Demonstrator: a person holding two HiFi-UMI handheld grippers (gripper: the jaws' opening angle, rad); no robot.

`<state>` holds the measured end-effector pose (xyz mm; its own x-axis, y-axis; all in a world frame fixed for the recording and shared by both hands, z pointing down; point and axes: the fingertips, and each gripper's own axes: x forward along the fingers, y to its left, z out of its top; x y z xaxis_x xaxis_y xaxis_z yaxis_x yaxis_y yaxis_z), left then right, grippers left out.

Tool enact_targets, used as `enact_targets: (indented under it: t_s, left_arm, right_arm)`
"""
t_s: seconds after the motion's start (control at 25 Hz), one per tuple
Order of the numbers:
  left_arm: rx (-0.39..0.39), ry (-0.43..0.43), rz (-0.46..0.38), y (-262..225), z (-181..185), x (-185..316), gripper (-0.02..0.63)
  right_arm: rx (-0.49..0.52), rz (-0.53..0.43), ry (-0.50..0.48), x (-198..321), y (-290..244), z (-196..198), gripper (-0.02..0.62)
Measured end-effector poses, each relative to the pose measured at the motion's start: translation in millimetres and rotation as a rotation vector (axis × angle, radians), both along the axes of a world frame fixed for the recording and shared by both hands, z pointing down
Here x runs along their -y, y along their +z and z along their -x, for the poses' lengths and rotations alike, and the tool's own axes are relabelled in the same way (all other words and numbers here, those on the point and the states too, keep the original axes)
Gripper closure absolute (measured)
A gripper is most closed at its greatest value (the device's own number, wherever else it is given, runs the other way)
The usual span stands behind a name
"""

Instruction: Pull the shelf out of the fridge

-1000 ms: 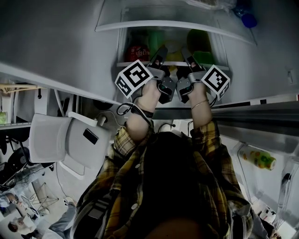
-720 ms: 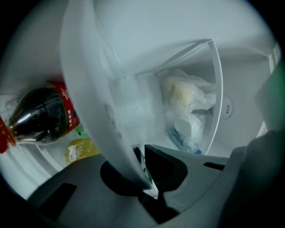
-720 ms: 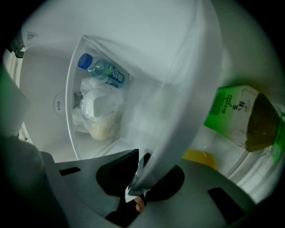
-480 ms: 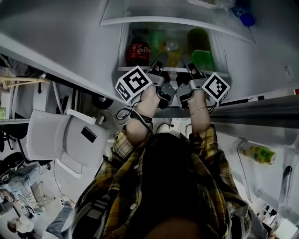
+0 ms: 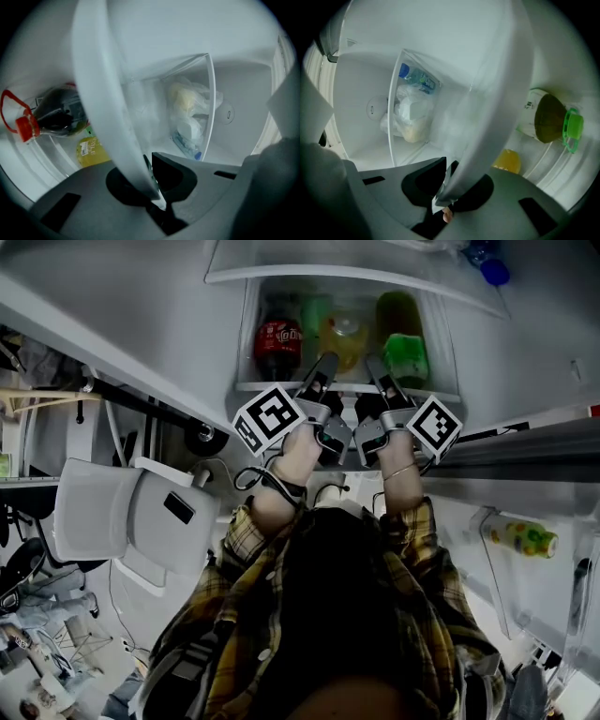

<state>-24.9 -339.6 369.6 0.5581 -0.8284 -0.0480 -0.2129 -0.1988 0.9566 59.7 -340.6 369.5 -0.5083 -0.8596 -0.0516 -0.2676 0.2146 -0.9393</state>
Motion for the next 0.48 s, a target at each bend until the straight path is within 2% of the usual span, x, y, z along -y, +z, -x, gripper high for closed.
enact_targets:
  t_s: [0.48]
  left_arm:
    - [-0.033, 0.007, -0.023, -9, -3, -32, 0.57]
  right_arm:
    - [0.014, -0.053, -0.015, -32, -14, -1, 0.541]
